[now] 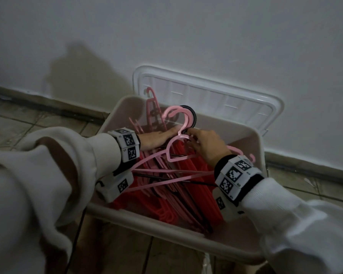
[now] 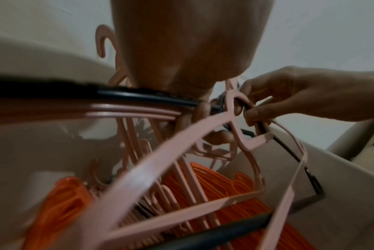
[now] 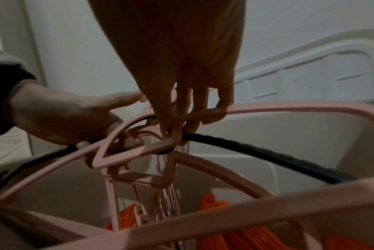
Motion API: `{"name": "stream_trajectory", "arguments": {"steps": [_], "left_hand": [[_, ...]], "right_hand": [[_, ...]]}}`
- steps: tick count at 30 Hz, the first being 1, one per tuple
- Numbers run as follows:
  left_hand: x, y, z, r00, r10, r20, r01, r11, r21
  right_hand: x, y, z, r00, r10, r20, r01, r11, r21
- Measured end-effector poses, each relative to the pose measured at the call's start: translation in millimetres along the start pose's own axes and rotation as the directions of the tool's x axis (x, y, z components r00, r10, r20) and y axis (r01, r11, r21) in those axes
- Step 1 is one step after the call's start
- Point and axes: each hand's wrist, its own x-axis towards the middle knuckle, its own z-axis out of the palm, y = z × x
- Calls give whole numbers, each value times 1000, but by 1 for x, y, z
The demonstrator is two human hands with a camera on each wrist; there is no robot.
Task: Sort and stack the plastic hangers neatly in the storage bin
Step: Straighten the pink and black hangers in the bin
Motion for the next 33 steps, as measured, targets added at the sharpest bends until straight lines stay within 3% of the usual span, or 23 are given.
{"name": "stream_trajectory", "arguments": {"steps": [4,7,13,18,24,27,30,33], "left_hand": [[6,-11,-3,1000,-3,8,5,954,-299],[9,-19,-7,996,-42,-84,1,900,-435],[4,-26,-12,999,-28,-41,20,984,-175],[-1,-15,-19,997,-74,-2,74,993,-89],[-5,-9,-23,998,-63,16,58,975,214],[-7,-7,-29,992,-125,18,113,944,310],[-8,-18,-33,984,-180,-11,173,923,343],[-14,-17,-32,982,-188,-18,188,967,172]], "right_hand": [[-2,2,-1,1000,-4,-2,4,998,-56],[-4,7,-5,1000,-22,-16,21,998,-51],[-8,8,-11,997,-32,-72,19,985,-171],[-9,3,-8,998,10,-66,-27,965,-260],[-8,4,-11,1000,16,-9,-18,973,-232],[-8,1,-10,1000,27,-17,-29,986,-162],[-5,6,-11,1000,6,17,-5,996,-89],[-6,6,-6,997,-64,43,65,998,-18]]}}
